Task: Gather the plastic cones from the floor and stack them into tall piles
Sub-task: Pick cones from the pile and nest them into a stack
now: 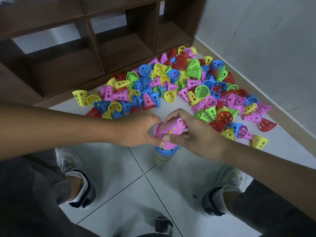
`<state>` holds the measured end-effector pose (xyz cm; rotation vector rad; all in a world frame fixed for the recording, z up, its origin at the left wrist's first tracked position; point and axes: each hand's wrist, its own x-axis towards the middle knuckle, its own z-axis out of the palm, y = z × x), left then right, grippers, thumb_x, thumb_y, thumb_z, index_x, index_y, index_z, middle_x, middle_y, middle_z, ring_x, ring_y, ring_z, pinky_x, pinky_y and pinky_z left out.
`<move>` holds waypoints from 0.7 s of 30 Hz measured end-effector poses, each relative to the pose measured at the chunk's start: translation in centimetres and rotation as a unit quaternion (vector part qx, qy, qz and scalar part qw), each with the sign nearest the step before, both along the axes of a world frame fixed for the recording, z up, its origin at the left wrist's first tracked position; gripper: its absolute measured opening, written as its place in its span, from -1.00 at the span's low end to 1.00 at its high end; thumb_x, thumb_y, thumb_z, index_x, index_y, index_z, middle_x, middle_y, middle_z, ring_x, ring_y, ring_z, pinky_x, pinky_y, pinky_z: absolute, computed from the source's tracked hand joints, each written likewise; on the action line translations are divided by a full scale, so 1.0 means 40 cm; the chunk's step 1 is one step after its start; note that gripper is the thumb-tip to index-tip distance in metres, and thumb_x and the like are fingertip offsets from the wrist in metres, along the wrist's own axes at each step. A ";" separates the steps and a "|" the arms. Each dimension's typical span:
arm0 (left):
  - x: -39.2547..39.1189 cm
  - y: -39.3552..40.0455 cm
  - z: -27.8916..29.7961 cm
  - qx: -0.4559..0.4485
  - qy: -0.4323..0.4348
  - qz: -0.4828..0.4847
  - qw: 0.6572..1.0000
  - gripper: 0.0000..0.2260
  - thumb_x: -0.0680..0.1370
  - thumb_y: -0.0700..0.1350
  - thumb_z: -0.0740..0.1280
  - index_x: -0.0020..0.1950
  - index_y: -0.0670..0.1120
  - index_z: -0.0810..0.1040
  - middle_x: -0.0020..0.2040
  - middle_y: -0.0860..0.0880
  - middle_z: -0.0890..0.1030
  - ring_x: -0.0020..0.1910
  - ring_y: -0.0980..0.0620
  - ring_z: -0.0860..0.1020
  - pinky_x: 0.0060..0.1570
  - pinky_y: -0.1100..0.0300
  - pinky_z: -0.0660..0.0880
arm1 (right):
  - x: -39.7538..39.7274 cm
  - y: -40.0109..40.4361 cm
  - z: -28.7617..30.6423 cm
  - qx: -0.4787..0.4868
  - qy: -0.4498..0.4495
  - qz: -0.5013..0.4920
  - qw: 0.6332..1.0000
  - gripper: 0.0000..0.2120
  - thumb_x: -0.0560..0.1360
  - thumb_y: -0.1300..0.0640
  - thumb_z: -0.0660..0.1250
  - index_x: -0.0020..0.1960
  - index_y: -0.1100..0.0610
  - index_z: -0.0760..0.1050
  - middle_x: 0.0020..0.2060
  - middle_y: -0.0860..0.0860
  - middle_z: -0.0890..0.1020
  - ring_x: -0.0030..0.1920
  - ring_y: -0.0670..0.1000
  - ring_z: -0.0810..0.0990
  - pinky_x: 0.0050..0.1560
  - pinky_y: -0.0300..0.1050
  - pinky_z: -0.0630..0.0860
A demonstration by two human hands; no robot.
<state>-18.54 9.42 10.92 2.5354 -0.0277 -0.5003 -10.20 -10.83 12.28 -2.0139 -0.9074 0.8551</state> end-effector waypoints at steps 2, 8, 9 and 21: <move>0.001 -0.012 -0.019 0.003 0.002 -0.014 1.000 -0.47 0.41 0.39 0.41 0.09 -0.02 0.54 -0.02 0.05 0.54 -0.03 0.08 0.52 -0.09 0.29 0.43 | -0.008 0.001 -0.017 -0.029 -0.014 0.000 0.999 -0.55 0.44 -0.02 0.55 0.22 -0.03 0.41 -0.03 -0.02 0.68 -0.08 0.02 0.67 0.04 0.02 0.60; -0.019 -0.040 -0.071 -0.080 -0.001 0.011 0.997 -0.31 0.43 0.15 0.55 0.50 0.07 0.39 0.31 0.13 0.52 0.18 0.32 0.45 0.10 0.52 0.30 | 0.032 -0.033 -0.060 -0.128 -0.023 0.048 0.990 -0.35 0.44 -0.10 0.52 0.42 -0.13 0.29 0.29 -0.04 0.53 0.26 -0.03 0.54 0.27 -0.01 0.52; -0.020 -0.047 -0.084 -0.086 -0.007 0.017 0.996 -0.32 0.42 0.13 0.57 0.48 0.06 0.41 0.33 0.11 0.52 0.23 0.25 0.44 0.12 0.52 0.31 | 0.043 -0.043 -0.059 -0.140 -0.017 0.047 0.989 -0.34 0.45 -0.09 0.52 0.44 -0.11 0.29 0.30 -0.04 0.51 0.27 -0.04 0.52 0.28 -0.03 0.51; -0.002 -0.126 -0.231 -0.226 -0.058 0.142 0.962 -0.41 0.28 -0.02 0.65 0.23 0.19 0.50 0.13 0.12 0.63 0.12 0.08 0.61 0.10 -0.04 0.59 | 0.125 -0.168 -0.105 -0.253 -0.003 0.017 0.967 -0.54 0.50 -0.08 0.47 0.34 -0.08 0.43 0.16 -0.10 0.55 0.08 -0.08 0.62 0.09 -0.10 0.58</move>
